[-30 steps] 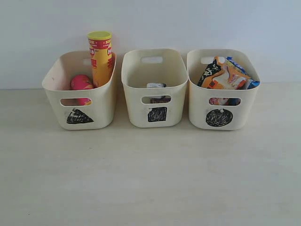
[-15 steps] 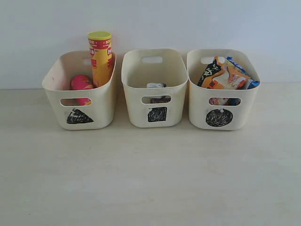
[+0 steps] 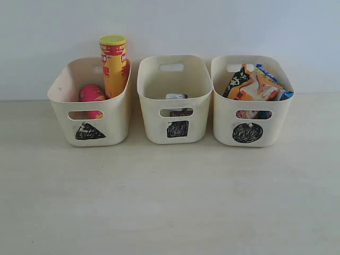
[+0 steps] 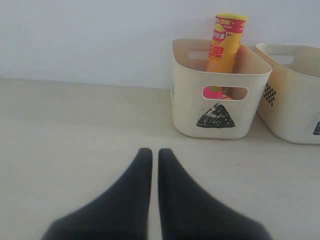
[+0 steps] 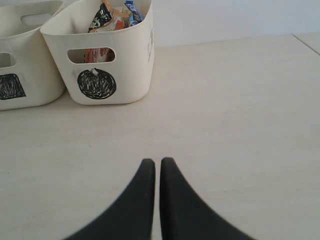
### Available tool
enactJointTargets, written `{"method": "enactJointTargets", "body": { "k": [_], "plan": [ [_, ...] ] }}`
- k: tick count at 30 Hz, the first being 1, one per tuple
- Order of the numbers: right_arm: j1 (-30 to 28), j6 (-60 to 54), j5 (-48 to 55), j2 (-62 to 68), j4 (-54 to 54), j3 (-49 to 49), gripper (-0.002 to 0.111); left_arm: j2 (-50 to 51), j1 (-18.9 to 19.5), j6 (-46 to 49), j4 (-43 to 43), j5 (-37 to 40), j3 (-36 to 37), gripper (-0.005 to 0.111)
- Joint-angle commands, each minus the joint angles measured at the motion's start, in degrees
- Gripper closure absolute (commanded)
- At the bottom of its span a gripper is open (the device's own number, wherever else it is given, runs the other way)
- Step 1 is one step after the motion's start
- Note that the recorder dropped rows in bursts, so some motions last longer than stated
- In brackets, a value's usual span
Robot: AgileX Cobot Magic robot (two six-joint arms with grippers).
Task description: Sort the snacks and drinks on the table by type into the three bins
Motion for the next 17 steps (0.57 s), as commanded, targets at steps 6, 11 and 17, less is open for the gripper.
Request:
{"method": "enactJointTargets", "body": {
  "k": [6,11,17],
  "plan": [
    [-0.2,-0.2,-1.7,-0.2,0.1,0.0,0.108,-0.2,-0.3,-0.1,0.3,0.0,0.1,0.103],
    [-0.2,-0.2,-1.7,-0.2,0.1,0.0,0.108,-0.2,-0.3,-0.1,0.3,0.0,0.1,0.103],
    [-0.2,-0.2,-1.7,-0.2,0.1,0.0,0.108,-0.2,-0.3,-0.1,0.3,0.0,0.1,0.103]
  ]
}}
